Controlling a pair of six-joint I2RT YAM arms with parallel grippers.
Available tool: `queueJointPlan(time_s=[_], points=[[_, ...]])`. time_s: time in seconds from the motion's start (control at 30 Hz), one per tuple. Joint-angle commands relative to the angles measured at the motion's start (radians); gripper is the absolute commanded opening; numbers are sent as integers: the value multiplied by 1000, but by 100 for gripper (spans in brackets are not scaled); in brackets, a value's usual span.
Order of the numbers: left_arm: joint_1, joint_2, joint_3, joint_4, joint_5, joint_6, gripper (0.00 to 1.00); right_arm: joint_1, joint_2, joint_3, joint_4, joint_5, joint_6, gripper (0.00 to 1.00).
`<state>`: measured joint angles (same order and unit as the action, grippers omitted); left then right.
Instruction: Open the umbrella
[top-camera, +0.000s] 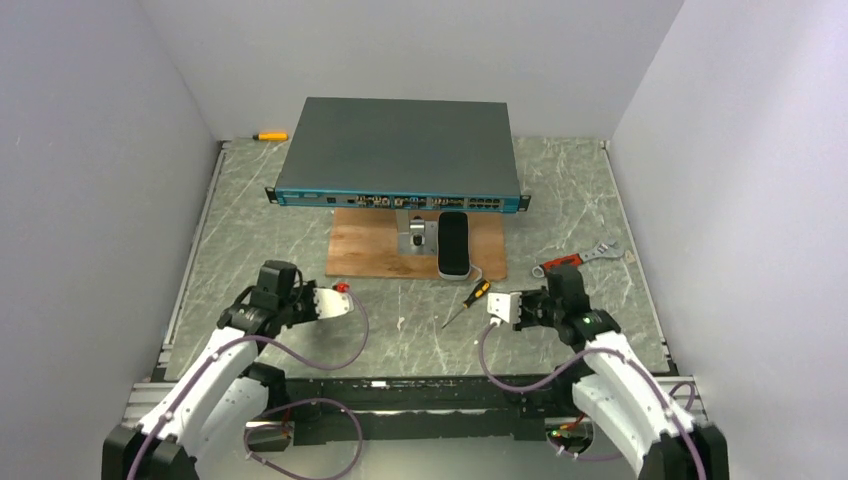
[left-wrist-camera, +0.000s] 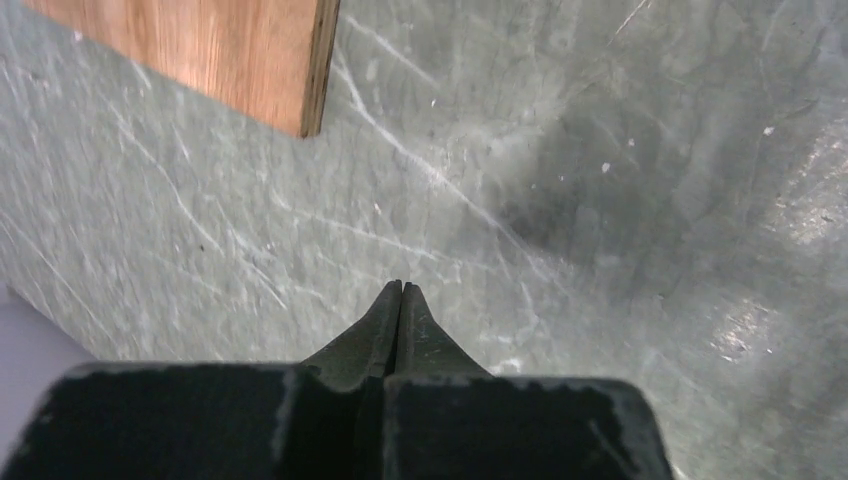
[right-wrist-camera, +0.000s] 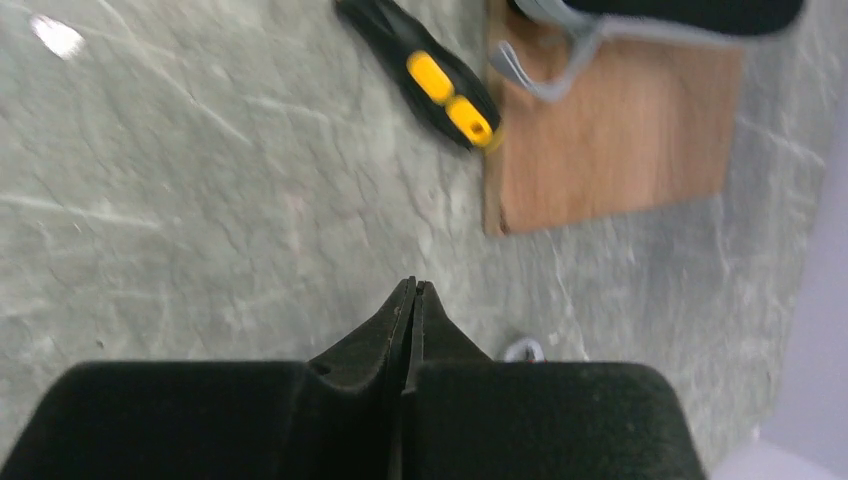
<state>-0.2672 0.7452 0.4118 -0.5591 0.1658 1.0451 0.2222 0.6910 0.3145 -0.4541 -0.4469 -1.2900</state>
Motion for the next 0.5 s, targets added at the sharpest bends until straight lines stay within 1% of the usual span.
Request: queueJointPlan(time_s=[0.0,0.13,0.27,0.43,0.47], points=[[-36,70,-8,138,68,59,0,101,151,16,172,9,21,0],[-52,120,-17,179,81,84,0,114,240,-3,232,25,0,0],[-72,172,-53,258,45,126,0,159,313,-37,340,75,-6,0],[-97,250,-100,383,2,202,0,192,431,-23,445,141,8,0],[-102,274,-101,406,-2,216,0,196,453,-25,489,153,5,0]])
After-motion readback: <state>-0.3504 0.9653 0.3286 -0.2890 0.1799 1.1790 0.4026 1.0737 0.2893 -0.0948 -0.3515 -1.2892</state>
